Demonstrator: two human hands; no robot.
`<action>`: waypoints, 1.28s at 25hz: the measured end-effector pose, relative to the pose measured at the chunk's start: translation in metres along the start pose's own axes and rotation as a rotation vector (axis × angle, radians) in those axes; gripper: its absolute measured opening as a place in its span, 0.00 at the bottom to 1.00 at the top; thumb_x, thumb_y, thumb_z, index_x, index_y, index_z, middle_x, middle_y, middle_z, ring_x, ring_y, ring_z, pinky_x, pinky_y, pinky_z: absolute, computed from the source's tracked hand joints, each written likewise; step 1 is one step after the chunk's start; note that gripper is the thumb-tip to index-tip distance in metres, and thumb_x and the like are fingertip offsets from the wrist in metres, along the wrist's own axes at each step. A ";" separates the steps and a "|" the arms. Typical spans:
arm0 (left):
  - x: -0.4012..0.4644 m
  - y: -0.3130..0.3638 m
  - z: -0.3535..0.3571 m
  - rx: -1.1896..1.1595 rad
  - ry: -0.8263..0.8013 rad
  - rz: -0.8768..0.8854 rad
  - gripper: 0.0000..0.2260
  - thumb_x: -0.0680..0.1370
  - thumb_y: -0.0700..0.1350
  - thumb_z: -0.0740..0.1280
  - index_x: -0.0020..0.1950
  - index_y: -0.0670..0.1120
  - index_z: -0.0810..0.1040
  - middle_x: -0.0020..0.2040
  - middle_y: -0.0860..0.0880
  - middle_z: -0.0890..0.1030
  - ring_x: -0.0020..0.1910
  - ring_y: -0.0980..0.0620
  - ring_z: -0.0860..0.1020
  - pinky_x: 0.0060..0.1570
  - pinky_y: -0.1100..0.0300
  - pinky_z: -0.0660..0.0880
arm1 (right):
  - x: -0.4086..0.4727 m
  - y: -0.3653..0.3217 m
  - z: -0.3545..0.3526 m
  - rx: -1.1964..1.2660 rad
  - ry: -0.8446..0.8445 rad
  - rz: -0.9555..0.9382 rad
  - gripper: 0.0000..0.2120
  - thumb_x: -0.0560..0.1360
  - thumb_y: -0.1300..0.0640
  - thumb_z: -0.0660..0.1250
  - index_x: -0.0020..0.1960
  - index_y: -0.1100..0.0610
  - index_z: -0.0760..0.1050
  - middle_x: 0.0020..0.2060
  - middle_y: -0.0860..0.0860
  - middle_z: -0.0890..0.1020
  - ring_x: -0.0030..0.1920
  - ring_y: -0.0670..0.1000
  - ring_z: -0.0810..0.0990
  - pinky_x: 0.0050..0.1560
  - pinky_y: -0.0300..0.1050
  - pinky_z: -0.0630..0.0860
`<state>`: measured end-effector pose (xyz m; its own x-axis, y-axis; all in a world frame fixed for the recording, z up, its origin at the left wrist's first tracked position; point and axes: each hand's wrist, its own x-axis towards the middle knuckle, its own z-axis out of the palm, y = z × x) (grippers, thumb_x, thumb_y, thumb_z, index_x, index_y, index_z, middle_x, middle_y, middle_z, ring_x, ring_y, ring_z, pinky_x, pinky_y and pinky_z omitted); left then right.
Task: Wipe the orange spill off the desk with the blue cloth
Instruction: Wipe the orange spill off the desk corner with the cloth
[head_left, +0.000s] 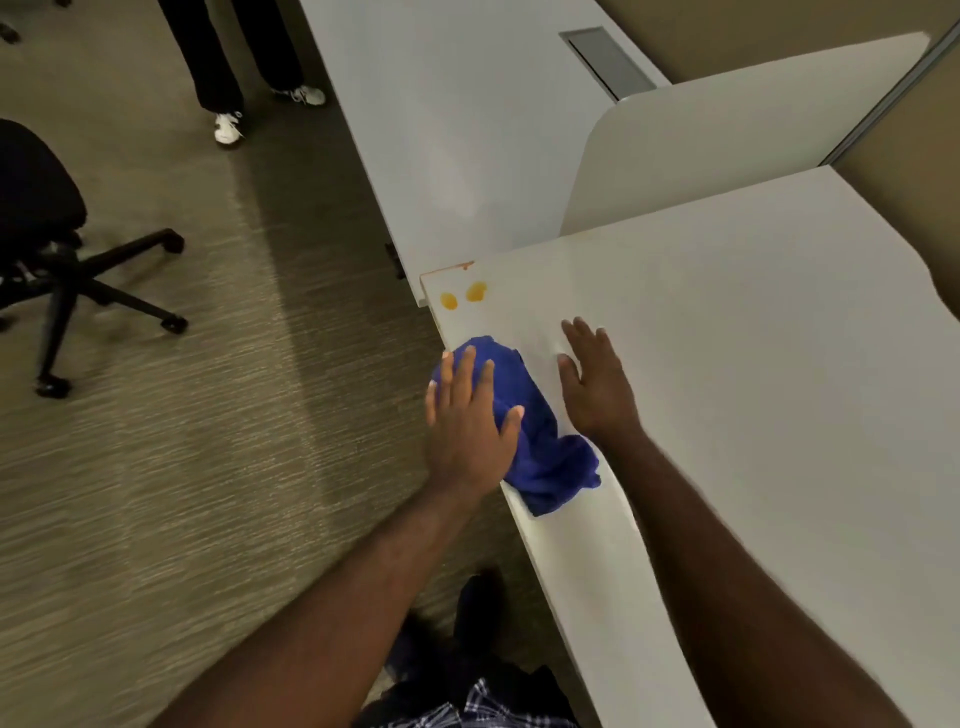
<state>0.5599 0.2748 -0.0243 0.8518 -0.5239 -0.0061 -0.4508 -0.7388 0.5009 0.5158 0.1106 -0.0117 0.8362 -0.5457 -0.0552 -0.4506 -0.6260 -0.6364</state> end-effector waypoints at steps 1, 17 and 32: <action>0.002 0.010 0.006 0.035 -0.073 -0.051 0.35 0.80 0.62 0.59 0.80 0.45 0.55 0.82 0.45 0.49 0.81 0.43 0.45 0.78 0.40 0.48 | 0.006 0.011 -0.011 -0.066 -0.003 0.011 0.22 0.81 0.55 0.57 0.75 0.54 0.62 0.76 0.52 0.62 0.77 0.56 0.54 0.74 0.49 0.54; 0.016 0.019 0.024 -0.118 -0.001 -0.382 0.32 0.84 0.54 0.56 0.81 0.43 0.45 0.82 0.45 0.46 0.81 0.46 0.48 0.79 0.54 0.44 | 0.031 0.054 -0.022 -0.476 -0.111 -0.072 0.22 0.77 0.48 0.62 0.68 0.55 0.72 0.70 0.52 0.73 0.69 0.52 0.71 0.73 0.58 0.54; 0.025 -0.006 0.018 -0.427 -0.023 -0.313 0.34 0.83 0.51 0.61 0.80 0.43 0.45 0.82 0.46 0.47 0.81 0.50 0.47 0.80 0.54 0.43 | 0.033 0.053 0.002 -0.411 0.162 -0.039 0.13 0.77 0.50 0.66 0.57 0.55 0.81 0.58 0.53 0.83 0.59 0.53 0.80 0.71 0.61 0.60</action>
<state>0.5796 0.2586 -0.0432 0.9201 -0.3184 -0.2282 -0.0231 -0.6256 0.7798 0.5205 0.0604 -0.0485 0.8097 -0.5774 0.1052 -0.5342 -0.7993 -0.2754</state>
